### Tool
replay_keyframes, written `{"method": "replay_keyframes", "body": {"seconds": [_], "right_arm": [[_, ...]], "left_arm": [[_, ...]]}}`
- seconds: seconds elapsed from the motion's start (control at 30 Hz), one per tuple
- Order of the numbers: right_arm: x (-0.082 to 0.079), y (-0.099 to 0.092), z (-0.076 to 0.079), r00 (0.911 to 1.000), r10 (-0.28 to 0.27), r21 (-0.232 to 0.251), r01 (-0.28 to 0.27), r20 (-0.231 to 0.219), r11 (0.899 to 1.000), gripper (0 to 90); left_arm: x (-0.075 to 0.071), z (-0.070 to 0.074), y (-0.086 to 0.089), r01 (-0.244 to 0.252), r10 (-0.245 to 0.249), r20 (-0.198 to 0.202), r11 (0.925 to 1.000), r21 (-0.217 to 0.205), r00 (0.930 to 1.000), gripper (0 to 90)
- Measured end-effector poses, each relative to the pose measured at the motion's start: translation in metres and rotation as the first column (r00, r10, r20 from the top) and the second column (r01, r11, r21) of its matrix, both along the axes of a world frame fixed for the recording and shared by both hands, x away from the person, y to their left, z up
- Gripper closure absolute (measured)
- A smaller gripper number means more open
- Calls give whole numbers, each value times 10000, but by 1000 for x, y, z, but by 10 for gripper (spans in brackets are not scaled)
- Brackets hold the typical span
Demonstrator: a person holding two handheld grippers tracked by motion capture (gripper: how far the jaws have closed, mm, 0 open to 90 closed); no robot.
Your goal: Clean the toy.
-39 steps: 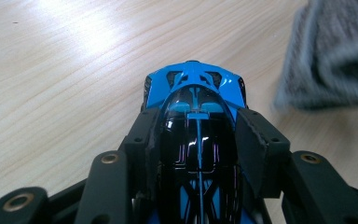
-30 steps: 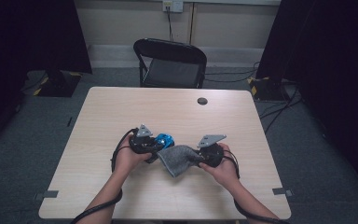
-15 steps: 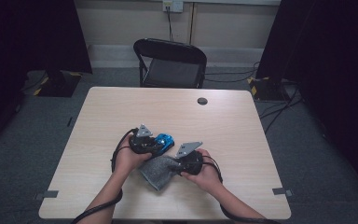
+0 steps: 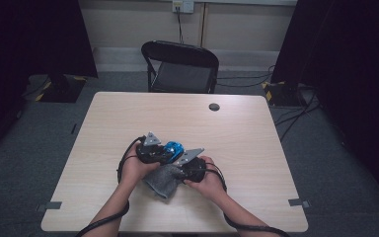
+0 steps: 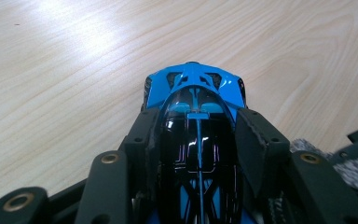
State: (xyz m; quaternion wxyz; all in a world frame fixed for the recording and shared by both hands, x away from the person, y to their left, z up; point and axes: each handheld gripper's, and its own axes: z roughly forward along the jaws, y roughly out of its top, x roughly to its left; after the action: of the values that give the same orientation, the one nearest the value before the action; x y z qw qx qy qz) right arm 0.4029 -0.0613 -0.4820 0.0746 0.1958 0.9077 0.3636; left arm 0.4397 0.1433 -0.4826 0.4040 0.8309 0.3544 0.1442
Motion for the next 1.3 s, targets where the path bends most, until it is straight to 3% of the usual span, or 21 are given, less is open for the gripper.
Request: {"method": "replay_keyframes", "body": {"seconds": [0.3, 0.6, 1.3], "right_arm": [[7, -3, 0, 9998, -166, -112, 167, 65, 9998, 707], [21, -16, 1, 9975, -705, -183, 705, -3, 9973, 707], [51, -45, 2, 9805, -1964, -271, 1961, -77, 9802, 706]], "left_arm": [[0, 1, 0, -19, 18, 15, 10000, 84, 10000, 518], [1, 1, 0, -1, 1, 21, 10000, 95, 10000, 518], [1, 1, -1, -2, 2, -37, 10000, 96, 10000, 518]]}}
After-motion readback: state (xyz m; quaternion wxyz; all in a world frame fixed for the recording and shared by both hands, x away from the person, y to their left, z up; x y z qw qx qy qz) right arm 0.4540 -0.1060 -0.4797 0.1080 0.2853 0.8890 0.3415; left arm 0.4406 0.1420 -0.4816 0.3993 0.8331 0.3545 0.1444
